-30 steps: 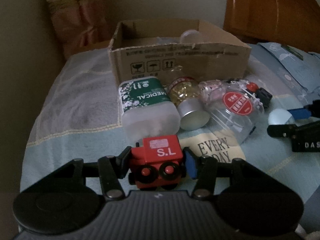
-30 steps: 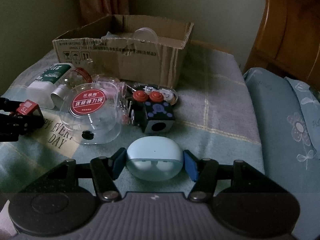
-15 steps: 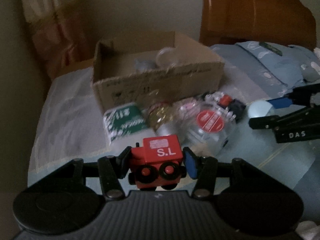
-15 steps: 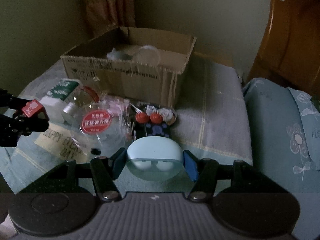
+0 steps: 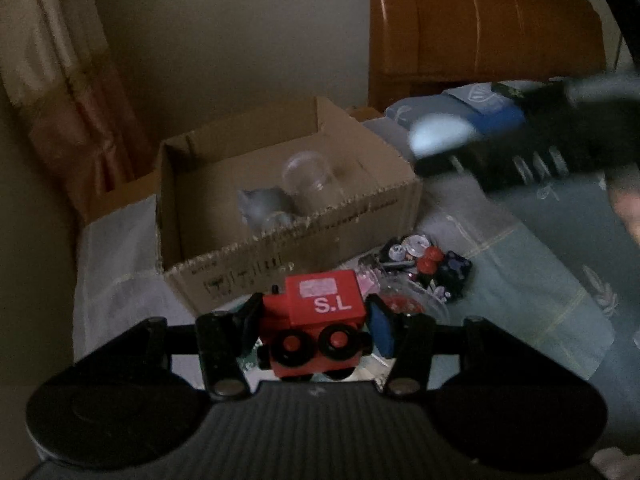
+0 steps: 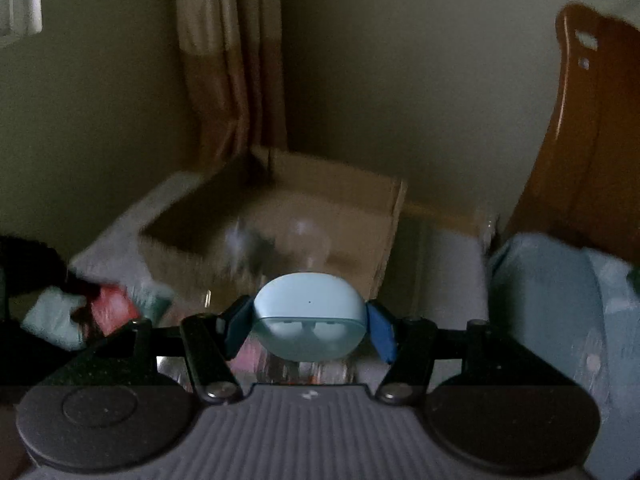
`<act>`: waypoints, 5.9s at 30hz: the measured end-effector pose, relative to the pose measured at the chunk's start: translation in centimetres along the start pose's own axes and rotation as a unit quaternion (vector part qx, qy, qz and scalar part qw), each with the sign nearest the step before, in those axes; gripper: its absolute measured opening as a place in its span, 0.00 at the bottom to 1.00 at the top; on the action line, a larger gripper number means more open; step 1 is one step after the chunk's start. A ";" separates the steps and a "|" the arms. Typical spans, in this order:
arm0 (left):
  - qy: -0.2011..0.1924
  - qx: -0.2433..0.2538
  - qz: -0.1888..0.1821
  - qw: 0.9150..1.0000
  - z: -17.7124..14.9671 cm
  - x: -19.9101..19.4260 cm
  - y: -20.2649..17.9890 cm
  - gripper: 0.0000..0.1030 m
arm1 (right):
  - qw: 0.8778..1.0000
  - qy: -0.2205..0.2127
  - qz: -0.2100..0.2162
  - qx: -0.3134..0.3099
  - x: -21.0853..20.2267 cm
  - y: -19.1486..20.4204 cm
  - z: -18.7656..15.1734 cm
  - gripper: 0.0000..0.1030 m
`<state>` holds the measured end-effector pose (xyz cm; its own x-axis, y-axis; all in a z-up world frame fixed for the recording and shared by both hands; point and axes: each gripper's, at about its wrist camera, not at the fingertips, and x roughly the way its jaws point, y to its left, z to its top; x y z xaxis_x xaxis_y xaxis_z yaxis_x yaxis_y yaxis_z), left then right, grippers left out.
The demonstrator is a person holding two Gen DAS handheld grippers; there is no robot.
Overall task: Organize rigid objects
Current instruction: 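Carry the train and blue case into the box and open both tools, then move both tools back from the box toward the remaining items, then grasp the MEDICAL cotton swab box with the left tool while the right tool grasps the black fidget cube, then carry the swab box and cube over the box while the right tool releases the cube inside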
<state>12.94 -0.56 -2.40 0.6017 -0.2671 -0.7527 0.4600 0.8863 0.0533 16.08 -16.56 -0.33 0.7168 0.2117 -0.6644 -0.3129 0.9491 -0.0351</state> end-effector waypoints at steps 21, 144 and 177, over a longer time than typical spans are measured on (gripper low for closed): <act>0.008 -0.005 0.013 1.000 2.9 1.3 2.8 0.52 | 0.996 0.091 0.024 -0.002 16.4 3.0 10.1 0.64; 0.040 -0.063 0.048 0.996 -5.3 9.3 6.8 0.76 | 0.997 0.065 0.049 0.000 6.8 -2.5 -11.0 0.60; 0.020 -0.022 0.016 0.999 0.1 2.1 6.8 0.63 | 0.998 0.000 0.048 -0.039 2.3 -3.5 -0.9 0.57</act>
<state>17.39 4.82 -3.57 0.5890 -0.2228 -0.7768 0.4101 0.9107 0.0497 18.23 -19.61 -2.39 0.6819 0.3006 -0.6668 -0.4278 0.9034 -0.0302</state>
